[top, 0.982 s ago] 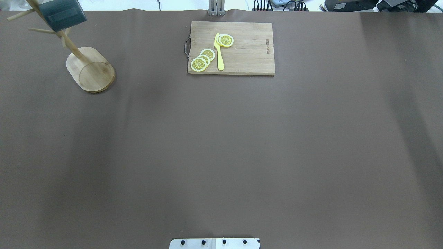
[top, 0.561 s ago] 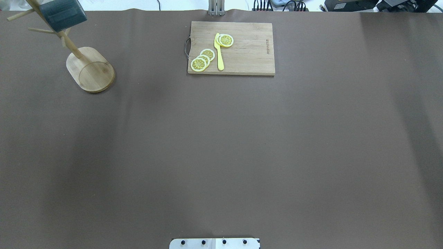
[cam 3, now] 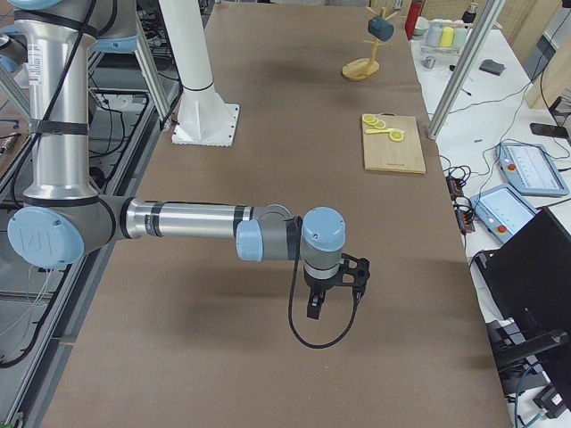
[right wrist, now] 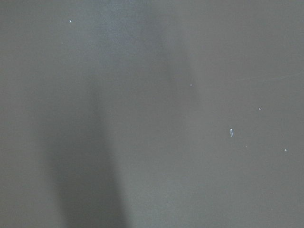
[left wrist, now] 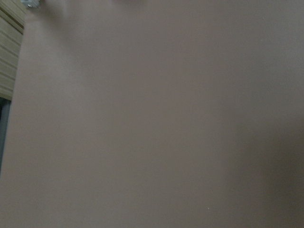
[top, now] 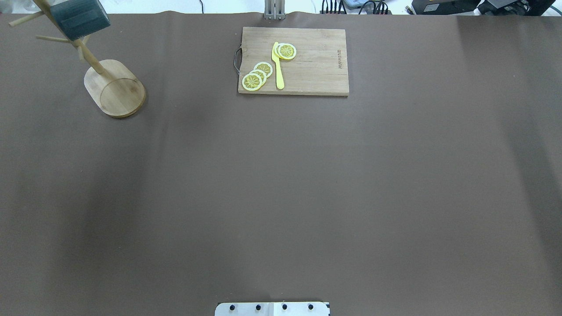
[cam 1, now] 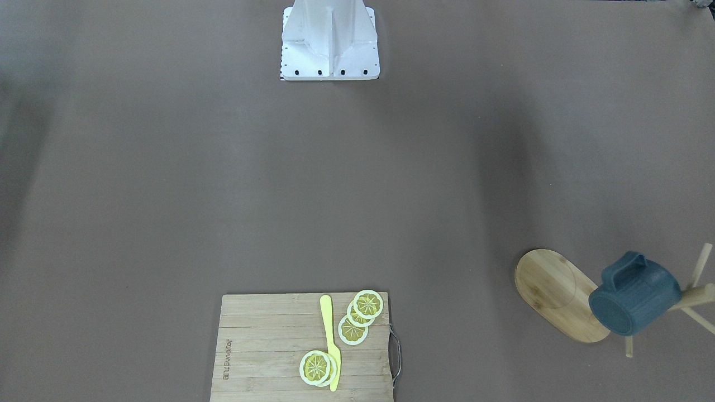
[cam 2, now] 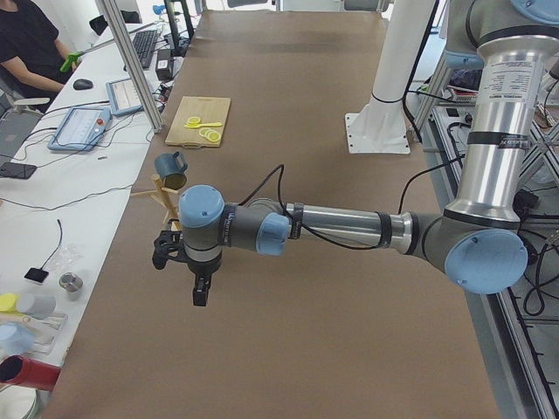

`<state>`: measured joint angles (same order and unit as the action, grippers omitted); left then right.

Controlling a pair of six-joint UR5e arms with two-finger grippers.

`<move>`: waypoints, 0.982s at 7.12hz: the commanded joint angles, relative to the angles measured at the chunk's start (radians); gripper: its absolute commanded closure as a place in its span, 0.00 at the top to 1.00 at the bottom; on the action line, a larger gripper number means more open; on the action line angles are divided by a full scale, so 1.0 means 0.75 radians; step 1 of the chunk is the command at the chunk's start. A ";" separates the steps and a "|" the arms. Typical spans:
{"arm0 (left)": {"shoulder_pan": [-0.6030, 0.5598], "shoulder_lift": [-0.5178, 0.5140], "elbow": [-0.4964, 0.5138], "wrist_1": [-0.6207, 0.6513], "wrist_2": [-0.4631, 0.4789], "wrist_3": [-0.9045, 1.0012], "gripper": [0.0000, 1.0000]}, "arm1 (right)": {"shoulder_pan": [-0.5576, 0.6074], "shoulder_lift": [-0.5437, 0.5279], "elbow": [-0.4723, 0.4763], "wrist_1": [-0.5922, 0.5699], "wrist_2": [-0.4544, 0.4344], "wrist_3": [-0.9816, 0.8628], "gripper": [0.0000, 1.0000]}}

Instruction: Hang cup on storage rack

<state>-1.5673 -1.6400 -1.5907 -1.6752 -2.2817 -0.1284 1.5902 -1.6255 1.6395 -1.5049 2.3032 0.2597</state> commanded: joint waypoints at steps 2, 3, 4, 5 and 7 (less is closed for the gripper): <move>0.030 0.100 -0.112 0.047 -0.075 -0.003 0.98 | -0.001 0.003 0.031 0.000 0.013 -0.003 1.00; 0.030 0.133 -0.143 0.047 -0.077 -0.003 0.98 | -0.001 0.003 0.051 -0.002 0.022 0.003 1.00; 0.030 0.166 -0.170 0.041 -0.077 -0.003 0.98 | -0.001 0.005 0.052 -0.006 0.022 0.003 1.00; 0.030 0.164 -0.168 0.041 -0.077 -0.003 0.98 | -0.001 0.007 0.056 -0.008 0.030 0.005 1.00; 0.030 0.152 -0.178 0.051 -0.073 -0.001 0.98 | -0.001 0.014 0.056 -0.014 0.034 0.010 1.00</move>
<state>-1.5448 -1.5246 -1.7211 -1.6399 -2.3384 -0.1300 1.5892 -1.6184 1.6805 -1.5117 2.3253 0.2649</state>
